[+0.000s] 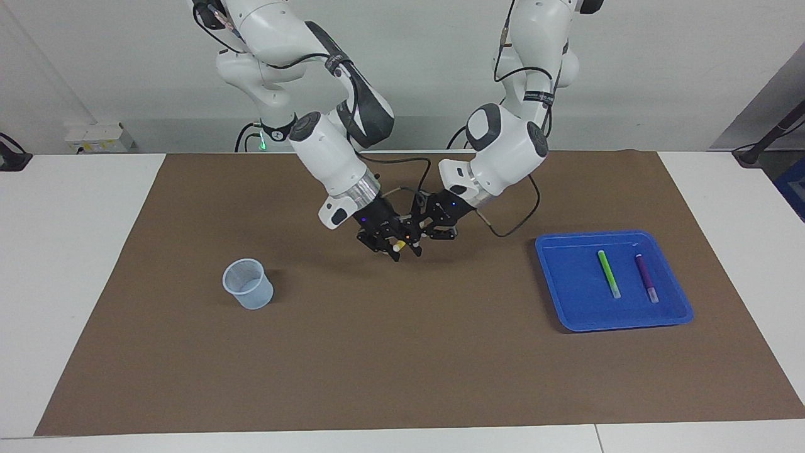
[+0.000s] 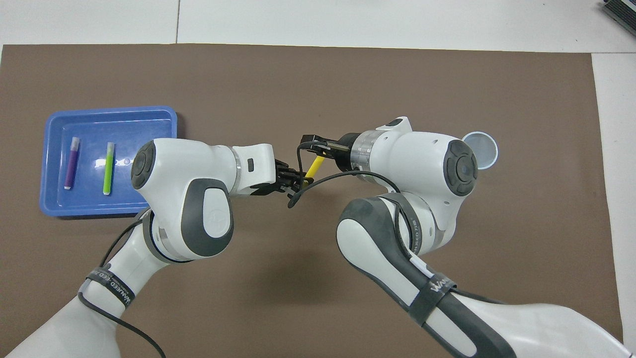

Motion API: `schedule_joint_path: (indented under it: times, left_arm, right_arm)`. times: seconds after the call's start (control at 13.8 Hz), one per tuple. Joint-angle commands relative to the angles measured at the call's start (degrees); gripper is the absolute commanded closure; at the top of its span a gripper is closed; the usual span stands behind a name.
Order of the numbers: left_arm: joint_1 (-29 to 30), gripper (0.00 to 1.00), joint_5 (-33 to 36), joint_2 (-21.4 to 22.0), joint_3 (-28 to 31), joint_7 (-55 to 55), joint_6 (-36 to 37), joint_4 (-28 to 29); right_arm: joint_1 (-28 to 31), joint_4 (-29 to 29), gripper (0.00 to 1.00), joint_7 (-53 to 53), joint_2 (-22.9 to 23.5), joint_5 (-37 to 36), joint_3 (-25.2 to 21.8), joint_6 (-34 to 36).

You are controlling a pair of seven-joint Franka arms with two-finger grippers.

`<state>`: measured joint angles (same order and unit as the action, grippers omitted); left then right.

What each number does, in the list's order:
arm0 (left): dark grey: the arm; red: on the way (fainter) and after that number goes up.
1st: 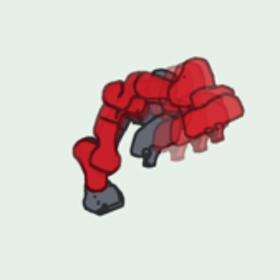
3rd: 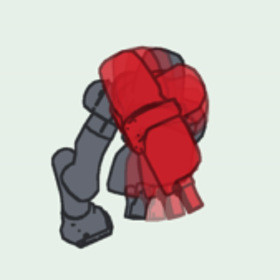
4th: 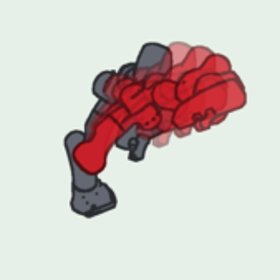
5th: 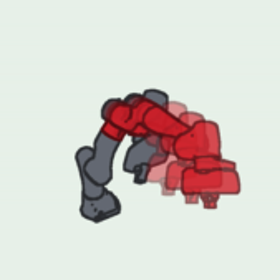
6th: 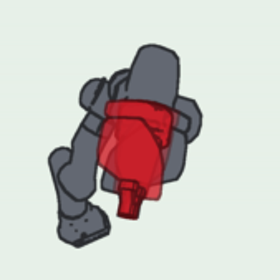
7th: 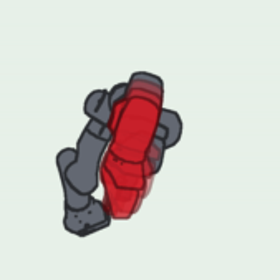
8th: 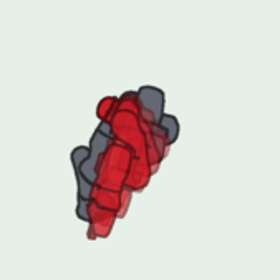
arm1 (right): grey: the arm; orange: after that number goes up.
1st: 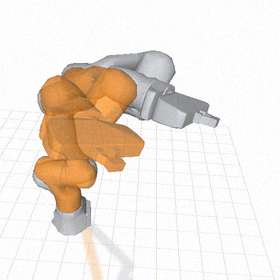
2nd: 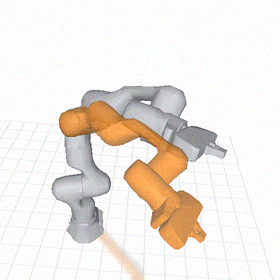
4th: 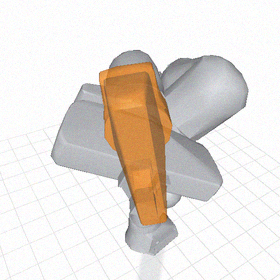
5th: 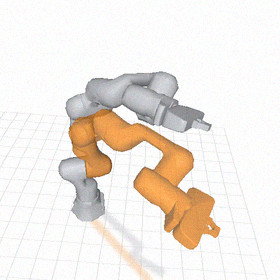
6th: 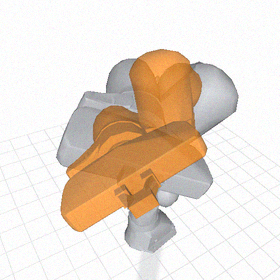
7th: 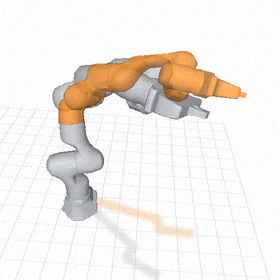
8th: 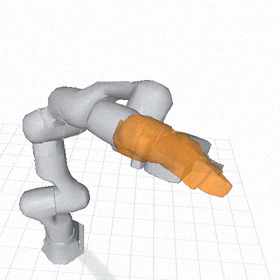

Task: Transfer and insert pens with both arms
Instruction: 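Grasp the yellow pen with the right gripper from the left gripper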

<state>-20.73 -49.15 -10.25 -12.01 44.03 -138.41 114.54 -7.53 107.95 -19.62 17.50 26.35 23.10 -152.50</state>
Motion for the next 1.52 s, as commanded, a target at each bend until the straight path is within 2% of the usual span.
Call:
schedule_joint_path:
  times: [0.0,0.29,0.58,1.01,1.45]
  left_arm:
    - [-1.1,1.0,-1.5,2.2,0.8,-0.3,-0.9,2.0]
    - [-1.3,1.0,-1.5,2.2,0.9,-0.4,-1.1,2.0]
    - [-1.4,1.0,-1.5,2.2,0.9,-0.9,-1.1,2.0]
    - [-1.4,1.0,-1.5,2.2,0.8,-1.0,-1.2,1.9]
    - [-1.4,1.0,-1.5,2.2,0.9,-1.0,-1.2,1.9]
  right_arm:
    - [0.8,-0.6,0.47,1.2,0.6,-0.4,0.6,0.5]
    - [1.6,-0.3,0.48,0.7,-0.6,-0.4,0.5,4.7]
    - [3.8,-0.1,0.48,0.7,-4.4,-0.4,0.5,11.7]
    - [3.8,0.2,0.51,0.5,-4.8,-0.4,0.5,11.5]
    - [3.4,0.9,0.6,0.5,-4.7,-0.4,0.5,11.1]
